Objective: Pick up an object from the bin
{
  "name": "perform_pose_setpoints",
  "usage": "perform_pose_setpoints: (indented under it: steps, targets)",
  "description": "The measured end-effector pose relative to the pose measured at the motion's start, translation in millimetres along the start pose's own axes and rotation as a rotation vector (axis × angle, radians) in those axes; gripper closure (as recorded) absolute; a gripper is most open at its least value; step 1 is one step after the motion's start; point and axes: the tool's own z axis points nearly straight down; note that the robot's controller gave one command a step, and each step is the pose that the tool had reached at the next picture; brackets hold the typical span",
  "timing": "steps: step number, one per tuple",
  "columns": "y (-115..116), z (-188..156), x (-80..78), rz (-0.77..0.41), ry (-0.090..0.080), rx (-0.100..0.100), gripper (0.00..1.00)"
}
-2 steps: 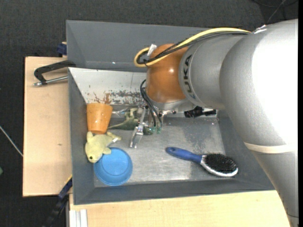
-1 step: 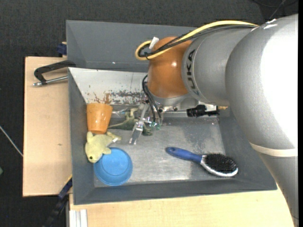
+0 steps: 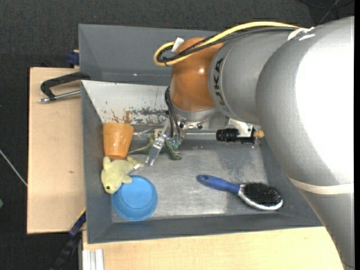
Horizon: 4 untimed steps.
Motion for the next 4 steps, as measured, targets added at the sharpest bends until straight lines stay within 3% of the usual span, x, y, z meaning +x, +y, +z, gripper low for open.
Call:
perform_pose_setpoints:
  steps: [1,2,3,4]
  targets:
    - [-29.5,38.7,-10.5,0.057,-0.001,-0.001,0.00]
    - [-3.7,37.2,10.1,0.177,-0.008,-0.002,0.00]
    - [-3.8,35.5,7.7,0.177,-0.014,-0.005,1.00]
    - [-2.4,0.7,6.7,0.175,-0.001,0.000,1.00]
